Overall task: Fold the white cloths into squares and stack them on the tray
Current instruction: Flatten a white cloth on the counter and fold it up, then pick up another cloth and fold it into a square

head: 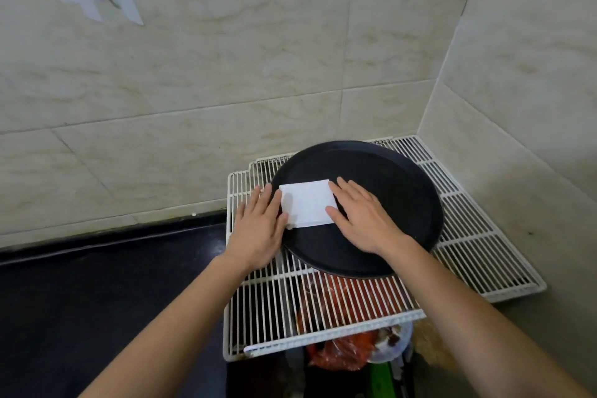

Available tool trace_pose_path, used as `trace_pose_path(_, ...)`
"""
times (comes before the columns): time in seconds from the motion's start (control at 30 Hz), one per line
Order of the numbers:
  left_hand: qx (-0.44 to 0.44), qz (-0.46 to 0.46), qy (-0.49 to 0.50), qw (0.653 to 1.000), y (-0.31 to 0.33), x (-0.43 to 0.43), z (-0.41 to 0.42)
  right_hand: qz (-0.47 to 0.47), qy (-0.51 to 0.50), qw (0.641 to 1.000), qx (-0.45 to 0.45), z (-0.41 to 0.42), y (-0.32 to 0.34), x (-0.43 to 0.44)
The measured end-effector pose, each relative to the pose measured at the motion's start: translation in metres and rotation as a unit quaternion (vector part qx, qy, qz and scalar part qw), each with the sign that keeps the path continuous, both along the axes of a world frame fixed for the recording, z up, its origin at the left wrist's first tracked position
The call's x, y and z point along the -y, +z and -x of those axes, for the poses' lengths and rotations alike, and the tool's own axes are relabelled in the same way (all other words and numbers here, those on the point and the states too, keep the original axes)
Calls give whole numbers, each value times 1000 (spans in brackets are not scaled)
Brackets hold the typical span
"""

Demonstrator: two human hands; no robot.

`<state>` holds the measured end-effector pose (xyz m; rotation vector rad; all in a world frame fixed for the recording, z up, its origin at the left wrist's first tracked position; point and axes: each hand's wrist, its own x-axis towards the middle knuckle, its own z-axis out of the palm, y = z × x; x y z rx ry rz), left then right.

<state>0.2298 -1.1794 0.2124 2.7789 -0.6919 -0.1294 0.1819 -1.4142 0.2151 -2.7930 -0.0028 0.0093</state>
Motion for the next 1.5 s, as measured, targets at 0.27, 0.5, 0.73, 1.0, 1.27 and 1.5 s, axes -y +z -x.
trace_pose_path(0.27, 126, 12, 165, 978, 24, -101, 26, 19, 28, 992, 122, -29, 24, -60)
trace_pose_path(0.5, 119, 20, 290, 949, 27, -246, 77, -4, 140, 982, 128, -58, 32, -205)
trace_pose_path(0.73, 133, -4, 379, 916, 21, -403, 157, 12, 216, 966, 143, -18, 29, -383)
trace_pose_path(1.0, 119, -59, 458, 879, 3, -606, 261, 32, 294, 947, 129, 52, -5, -609)
trace_pose_path(1.27, 75, -56, 521, 848, -25, -737, 321, 53, 365, 925, 91, 98, -24, -749)
trace_pose_path(1.5, 35, -1, 545, 838, -54, -795, 307, 45, 361, 929, 66, 74, -47, -810)
